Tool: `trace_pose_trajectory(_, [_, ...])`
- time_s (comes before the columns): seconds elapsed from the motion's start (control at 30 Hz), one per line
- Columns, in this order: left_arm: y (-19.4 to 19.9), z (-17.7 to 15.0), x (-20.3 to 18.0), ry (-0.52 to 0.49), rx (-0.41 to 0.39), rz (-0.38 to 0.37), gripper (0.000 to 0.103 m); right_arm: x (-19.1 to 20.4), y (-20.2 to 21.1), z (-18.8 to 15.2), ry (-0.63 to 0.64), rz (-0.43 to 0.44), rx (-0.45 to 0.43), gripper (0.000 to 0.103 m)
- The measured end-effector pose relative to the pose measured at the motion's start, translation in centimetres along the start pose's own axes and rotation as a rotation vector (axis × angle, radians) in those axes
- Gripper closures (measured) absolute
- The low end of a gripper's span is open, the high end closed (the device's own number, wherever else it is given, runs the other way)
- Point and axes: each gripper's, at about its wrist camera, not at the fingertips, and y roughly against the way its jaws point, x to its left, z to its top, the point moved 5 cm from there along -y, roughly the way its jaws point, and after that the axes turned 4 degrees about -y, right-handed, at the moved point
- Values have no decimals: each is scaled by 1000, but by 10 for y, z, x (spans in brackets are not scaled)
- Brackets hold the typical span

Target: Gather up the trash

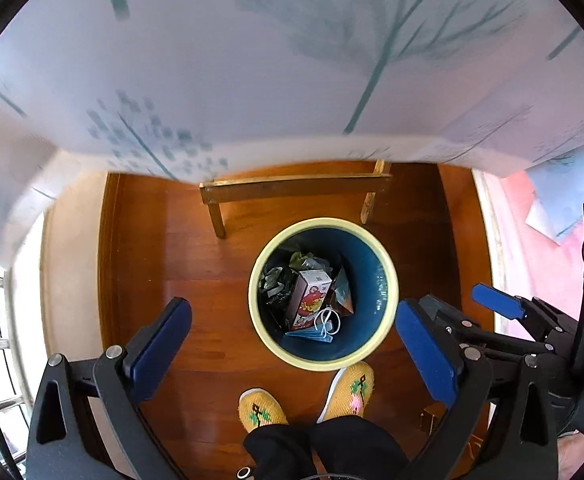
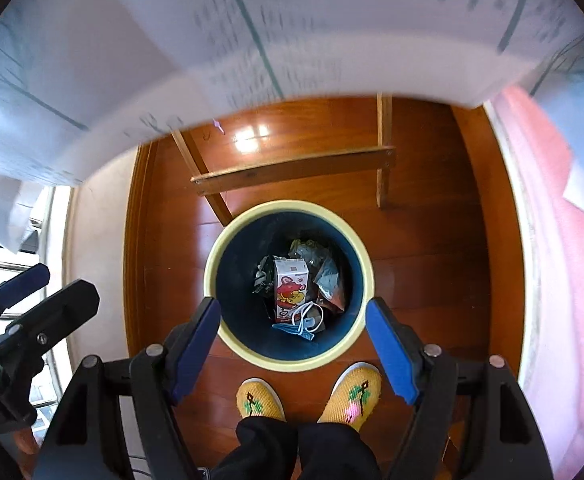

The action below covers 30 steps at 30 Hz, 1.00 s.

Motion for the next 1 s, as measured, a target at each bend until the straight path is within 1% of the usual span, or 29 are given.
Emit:
trace_pose_trajectory(0.2, [56, 15, -7, 12, -19, 8, 2, 8, 59, 7, 7, 11, -37, 27])
trace_pose_trajectory(0.37, [108, 27, -14, -2, -50, 55, 2, 15, 112, 13, 13, 30, -74, 27])
trace_pose_trajectory(0.47, [147, 36, -20, -22, -90, 87, 2, 21, 147, 17, 27, 41, -106, 27])
trace_pose_trajectory(0.7, [232, 57, -31, -36, -169, 128, 2, 31, 222, 27, 56, 51, -170, 27])
trace_pose_trajectory(0.8, [268, 63, -38, -33, -203, 136, 2, 33, 254, 32, 54, 55, -194, 27])
trace_pose_trajectory(0.9, [305, 71, -46, -31, -249, 135, 2, 36, 291, 39, 52, 67, -237, 27])
trace_pose_trajectory(1.0, [331, 74, -55, -31, -290, 136, 2, 40, 322, 44, 54, 80, -278, 27])
